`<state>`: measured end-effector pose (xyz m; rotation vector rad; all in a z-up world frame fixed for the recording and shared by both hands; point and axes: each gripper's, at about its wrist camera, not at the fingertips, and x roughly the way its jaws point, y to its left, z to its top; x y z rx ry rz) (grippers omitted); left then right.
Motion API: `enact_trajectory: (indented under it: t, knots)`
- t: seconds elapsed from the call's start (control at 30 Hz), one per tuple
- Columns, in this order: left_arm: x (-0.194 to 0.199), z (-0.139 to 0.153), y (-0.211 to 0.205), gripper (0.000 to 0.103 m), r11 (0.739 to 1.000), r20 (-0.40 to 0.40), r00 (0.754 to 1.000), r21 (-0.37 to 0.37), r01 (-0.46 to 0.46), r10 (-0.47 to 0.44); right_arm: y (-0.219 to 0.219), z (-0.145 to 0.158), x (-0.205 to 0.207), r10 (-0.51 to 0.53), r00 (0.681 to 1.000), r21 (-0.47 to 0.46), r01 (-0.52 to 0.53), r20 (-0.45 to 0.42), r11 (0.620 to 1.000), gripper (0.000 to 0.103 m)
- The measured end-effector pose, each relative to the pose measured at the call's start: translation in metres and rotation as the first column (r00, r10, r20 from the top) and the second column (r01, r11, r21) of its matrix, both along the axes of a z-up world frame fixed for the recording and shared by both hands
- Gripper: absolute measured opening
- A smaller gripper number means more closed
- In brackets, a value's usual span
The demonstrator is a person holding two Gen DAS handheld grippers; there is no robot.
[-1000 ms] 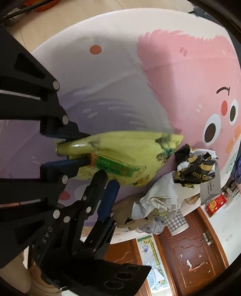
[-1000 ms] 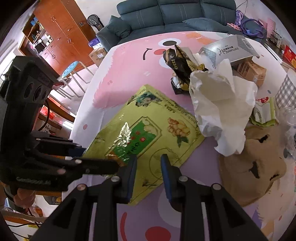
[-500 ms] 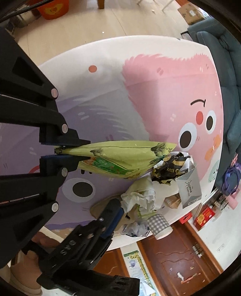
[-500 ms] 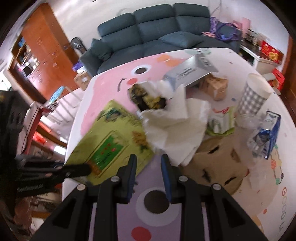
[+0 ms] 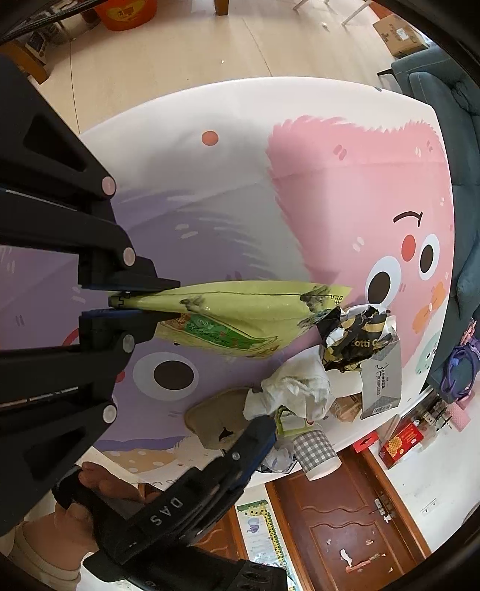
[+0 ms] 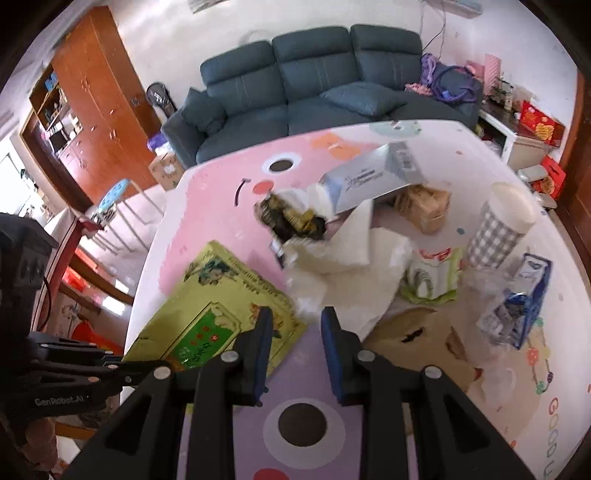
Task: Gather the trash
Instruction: 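Grasp the white crumpled tissue with the right tool while the left tool holds the green bag, then carry the green bag and white tissue over the trash bin with both tools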
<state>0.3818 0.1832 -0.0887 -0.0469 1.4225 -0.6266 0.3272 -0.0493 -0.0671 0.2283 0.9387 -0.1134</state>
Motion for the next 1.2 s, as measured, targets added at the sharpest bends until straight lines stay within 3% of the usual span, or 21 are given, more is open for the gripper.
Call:
enact_trajectory:
  t: [0.1, 0.43, 0.47, 0.5, 0.53, 0.67, 0.87, 1.2]
  knots:
    - [0.000, 0.000, -0.001, 0.005, 1.000, 0.003, 1.000, -0.002, -0.004, 0.004, -0.002, -0.008, 0.006, 0.000, 0.999, -0.020, 0.000, -0.034, 1.000, 0.041]
    - [-0.006, 0.003, -0.003, 0.005, 1.000, 0.010, 1.000, 0.012, -0.021, 0.021, 0.015, -0.035, 0.036, 0.045, 0.995, -0.153, -0.058, -0.087, 0.986, 0.041]
    - [-0.007, 0.004, -0.003, 0.005, 1.000, 0.015, 1.000, 0.011, -0.023, 0.023, 0.015, -0.037, 0.037, 0.043, 0.995, -0.162, -0.057, -0.092, 0.985, 0.039]
    - [-0.008, 0.006, -0.004, 0.005, 1.000, 0.019, 0.999, 0.009, -0.026, 0.026, 0.014, -0.037, 0.037, 0.053, 0.995, -0.150, -0.066, -0.089, 0.986, 0.027]
    - [-0.010, 0.008, -0.003, 0.005, 1.000, 0.022, 0.999, 0.008, -0.025, 0.025, 0.015, -0.035, 0.036, 0.062, 0.995, -0.147, -0.073, -0.081, 0.986, 0.024]
    - [-0.019, 0.018, -0.004, 0.005, 0.999, 0.044, 0.998, -0.003, -0.040, 0.040, 0.016, -0.012, 0.020, 0.094, 0.996, -0.140, -0.092, 0.007, 0.986, 0.022]
    - [-0.038, 0.040, -0.007, 0.005, 0.998, 0.079, 0.995, -0.014, -0.054, 0.055, 0.006, 0.031, -0.013, 0.112, 0.987, -0.048, -0.107, 0.115, 0.993, 0.022]
    - [-0.108, 0.076, -0.037, 0.005, 0.999, 0.101, 0.994, -0.004, -0.044, 0.044, -0.023, 0.074, -0.102, 0.172, 0.975, 0.033, -0.179, 0.143, 0.983, 0.022]
